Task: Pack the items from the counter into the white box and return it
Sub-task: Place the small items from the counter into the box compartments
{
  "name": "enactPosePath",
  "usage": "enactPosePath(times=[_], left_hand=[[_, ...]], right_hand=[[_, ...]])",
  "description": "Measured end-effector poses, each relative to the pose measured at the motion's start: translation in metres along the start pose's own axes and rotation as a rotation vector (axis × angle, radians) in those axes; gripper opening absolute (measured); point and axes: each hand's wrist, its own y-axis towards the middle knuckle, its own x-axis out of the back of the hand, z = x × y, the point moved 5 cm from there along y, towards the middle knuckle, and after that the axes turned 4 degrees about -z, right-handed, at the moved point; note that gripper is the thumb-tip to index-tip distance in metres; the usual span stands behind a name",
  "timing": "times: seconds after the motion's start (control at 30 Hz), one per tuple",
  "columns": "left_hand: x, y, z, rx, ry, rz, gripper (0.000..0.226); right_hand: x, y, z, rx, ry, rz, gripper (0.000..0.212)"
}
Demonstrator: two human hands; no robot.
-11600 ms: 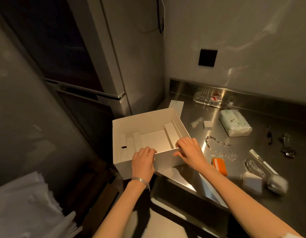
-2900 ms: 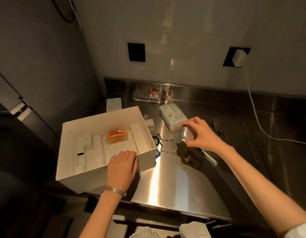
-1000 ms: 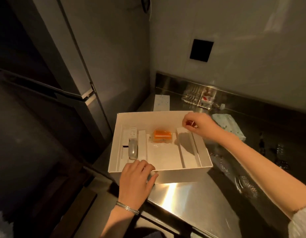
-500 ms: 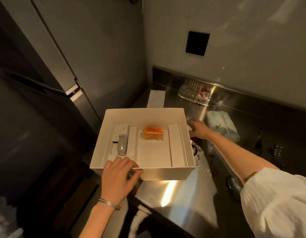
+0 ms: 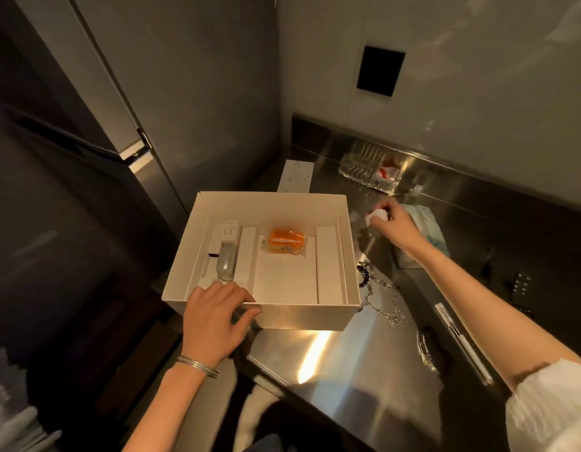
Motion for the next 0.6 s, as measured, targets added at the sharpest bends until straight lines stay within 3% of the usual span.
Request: enactPosePath(times=[0.1, 0.27, 0.4, 0.6], left_hand=[[-0.001, -0.001, -0.001, -0.012, 0.001, -0.004, 0.029], [0.001, -0.006, 0.002, -0.029, -0.016, -0.005, 0.026], [0.014, -0.016, 0.020, 0.024, -0.089, -0.063, 0.025], [0.031, -0.026, 0.049, 0.154, -0.077, -0.110, 0.026]], right_hand=[[0.010, -0.025, 0.050, -0.033, 0.437, 0.137, 0.024], [-0.009, -0.057, 0.116, 0.050, 0.635, 0.331, 0.024], [-0.064, -0.073, 0.147, 0.104, 0.510, 0.510, 0.026], [-0.171, -0.083, 0.157, 0.287, 0.020, 0.543, 0.027]])
